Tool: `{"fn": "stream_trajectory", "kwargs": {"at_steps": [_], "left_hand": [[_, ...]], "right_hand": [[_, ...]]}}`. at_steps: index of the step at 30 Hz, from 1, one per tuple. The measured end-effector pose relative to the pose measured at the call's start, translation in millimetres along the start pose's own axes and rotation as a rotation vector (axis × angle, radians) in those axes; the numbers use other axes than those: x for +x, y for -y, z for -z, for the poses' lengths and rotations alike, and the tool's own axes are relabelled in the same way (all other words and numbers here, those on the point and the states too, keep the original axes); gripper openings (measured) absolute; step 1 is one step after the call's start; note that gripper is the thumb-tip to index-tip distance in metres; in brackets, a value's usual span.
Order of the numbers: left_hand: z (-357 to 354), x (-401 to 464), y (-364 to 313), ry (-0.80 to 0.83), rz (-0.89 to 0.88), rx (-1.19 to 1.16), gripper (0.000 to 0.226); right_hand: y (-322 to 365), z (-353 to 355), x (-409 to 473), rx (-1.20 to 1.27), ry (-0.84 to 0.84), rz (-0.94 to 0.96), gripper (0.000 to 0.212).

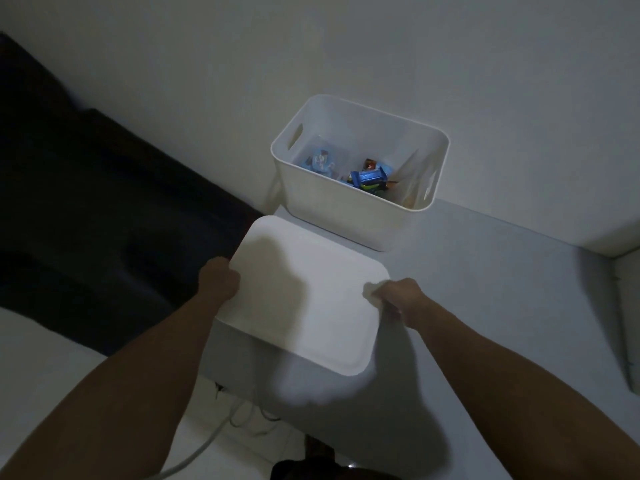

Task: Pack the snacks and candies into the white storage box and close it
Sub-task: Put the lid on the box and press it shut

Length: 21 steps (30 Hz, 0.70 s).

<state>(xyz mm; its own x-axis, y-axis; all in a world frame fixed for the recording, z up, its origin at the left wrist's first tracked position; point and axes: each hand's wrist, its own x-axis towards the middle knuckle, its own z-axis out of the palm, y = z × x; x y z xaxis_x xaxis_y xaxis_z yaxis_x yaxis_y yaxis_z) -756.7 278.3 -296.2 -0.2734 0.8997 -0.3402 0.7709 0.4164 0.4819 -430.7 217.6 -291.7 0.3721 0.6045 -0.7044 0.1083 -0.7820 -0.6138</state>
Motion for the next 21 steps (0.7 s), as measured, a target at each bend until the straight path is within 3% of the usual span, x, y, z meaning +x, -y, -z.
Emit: {"fn": "stream_trajectory", "kwargs": {"at_steps": [4, 13, 21], "left_hand": [[15, -2, 7, -0.018, 0.031, -0.166, 0.025], [61, -11, 8, -0.170, 0.167, -0.229, 0.028], [106, -17, -32, -0.287, 0.075, -0.297, 0.023]], "right_hand": [[0, 7, -4, 0.039, 0.007, -0.018, 0.022], [23, -6, -60, 0.028, 0.047, 0.281, 0.042], [79, -1, -98, -0.092, -0.098, 0.502, 0.044]]}}
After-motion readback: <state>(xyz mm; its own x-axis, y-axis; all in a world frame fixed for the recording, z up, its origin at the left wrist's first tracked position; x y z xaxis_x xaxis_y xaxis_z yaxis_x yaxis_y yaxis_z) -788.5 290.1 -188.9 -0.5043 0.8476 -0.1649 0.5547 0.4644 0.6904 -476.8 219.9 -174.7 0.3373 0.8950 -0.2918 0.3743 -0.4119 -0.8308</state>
